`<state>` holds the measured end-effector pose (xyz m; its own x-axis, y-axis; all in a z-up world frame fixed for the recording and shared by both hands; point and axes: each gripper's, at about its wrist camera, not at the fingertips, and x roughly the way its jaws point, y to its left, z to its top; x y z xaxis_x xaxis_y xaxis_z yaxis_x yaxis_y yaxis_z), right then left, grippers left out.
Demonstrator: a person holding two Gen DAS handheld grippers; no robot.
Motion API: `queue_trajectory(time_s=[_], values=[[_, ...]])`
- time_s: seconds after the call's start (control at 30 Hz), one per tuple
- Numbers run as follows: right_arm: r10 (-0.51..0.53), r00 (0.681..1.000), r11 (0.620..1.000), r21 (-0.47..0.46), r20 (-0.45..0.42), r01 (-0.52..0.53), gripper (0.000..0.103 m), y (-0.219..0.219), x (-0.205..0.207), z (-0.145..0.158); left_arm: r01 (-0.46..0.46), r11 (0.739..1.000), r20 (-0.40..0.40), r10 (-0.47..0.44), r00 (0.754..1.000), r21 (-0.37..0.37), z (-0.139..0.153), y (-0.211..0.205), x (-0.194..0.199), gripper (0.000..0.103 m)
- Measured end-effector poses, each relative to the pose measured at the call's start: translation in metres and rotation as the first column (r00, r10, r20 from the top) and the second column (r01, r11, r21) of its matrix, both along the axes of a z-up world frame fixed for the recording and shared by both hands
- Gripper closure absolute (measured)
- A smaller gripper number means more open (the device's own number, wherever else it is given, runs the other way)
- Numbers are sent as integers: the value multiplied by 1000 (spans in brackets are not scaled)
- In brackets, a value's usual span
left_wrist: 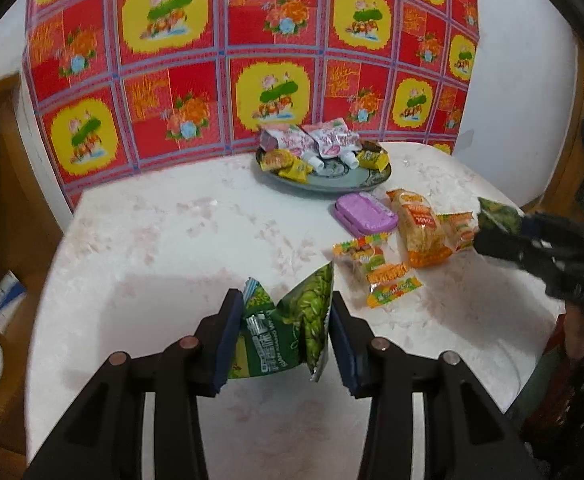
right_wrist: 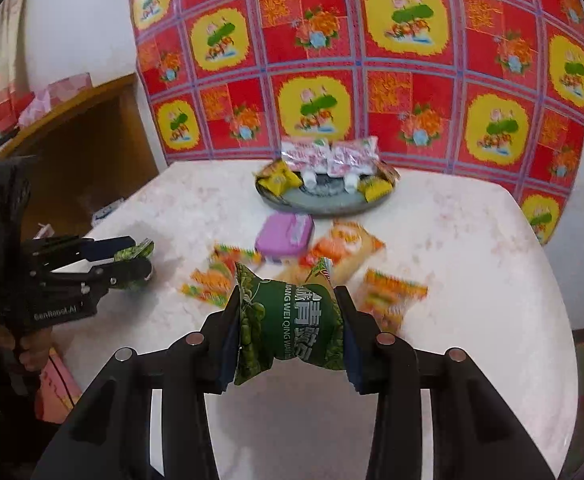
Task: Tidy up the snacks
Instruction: 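Carry both green pea snack bags to the plate with both tools, then lower the green bags onto the plate and open both tools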
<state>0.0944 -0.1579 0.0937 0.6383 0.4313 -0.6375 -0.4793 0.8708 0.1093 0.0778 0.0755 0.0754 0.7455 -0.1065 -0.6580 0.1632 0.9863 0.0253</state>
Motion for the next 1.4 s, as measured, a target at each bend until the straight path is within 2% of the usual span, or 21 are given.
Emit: queue_trajectory(time_s=[0.1, 0.2, 0.4, 0.5, 0.57, 0.63, 0.7, 0.77, 0.8, 0.87, 1.1, 1.2, 1.3, 1.4], values=[[24, 1000, 1000, -5, -15, -24, 60, 2, 14, 11, -7, 1000, 11, 7, 1000, 25, 15, 0, 3, 59], [29, 1000, 999, -42, 7, -28, 60, 6, 29, 25, -21, 997, 38, 19, 999, 70, 28, -2, 12, 59], [31, 999, 996, -81, 24, -29, 60, 9, 61, 42, -18, 995, 65, 11, 998, 99, 45, -11, 50, 59], [30, 999, 996, -89, 18, -29, 60, 10, 76, 42, 4, 996, 72, -10, 997, 89, 50, -18, 71, 59], [24, 1000, 996, -86, 8, -23, 60, 10, 89, 41, 24, 999, 62, -26, 998, 43, 51, -22, 86, 59], [25, 1000, 996, -80, -4, -26, 60, 11, 99, 38, 56, 998, 52, -55, 997, -3, 50, -27, 99, 59], [24, 999, 997, -79, -21, -25, 60, 13, 111, 34, 92, 996, 50, -91, 995, -14, 49, -35, 108, 59], [25, 999, 996, -85, -34, -28, 60, 16, 122, 29, 117, 993, 60, -117, 991, 13, 48, -46, 116, 59], [26, 999, 995, -93, -37, -30, 60, 18, 126, 27, 116, 992, 69, -119, 991, 51, 46, -52, 120, 58], [30, 998, 992, -120, -47, -36, 60, 23, 134, 21, 113, 991, 76, -118, 990, 67, 41, -57, 129, 58], [7, 999, 983, -184, -52, -16, 59, 34, 160, 3, 107, 994, 22, -107, 994, -13, 20, -57, 160, 59], [6, 997, 985, -172, -72, -18, 59, 33, 170, -1, 107, 993, 8, -107, 994, -42, 15, -54, 168, 59], [15, 996, 984, -173, -87, -30, 58, 33, 173, -8, 119, 993, 2, -119, 993, -24, 7, -55, 169, 58], [16, 995, 982, -187, -94, -33, 56, 35, 175, -15, 128, 991, 29, -128, 991, 26, 4, -59, 166, 59]])
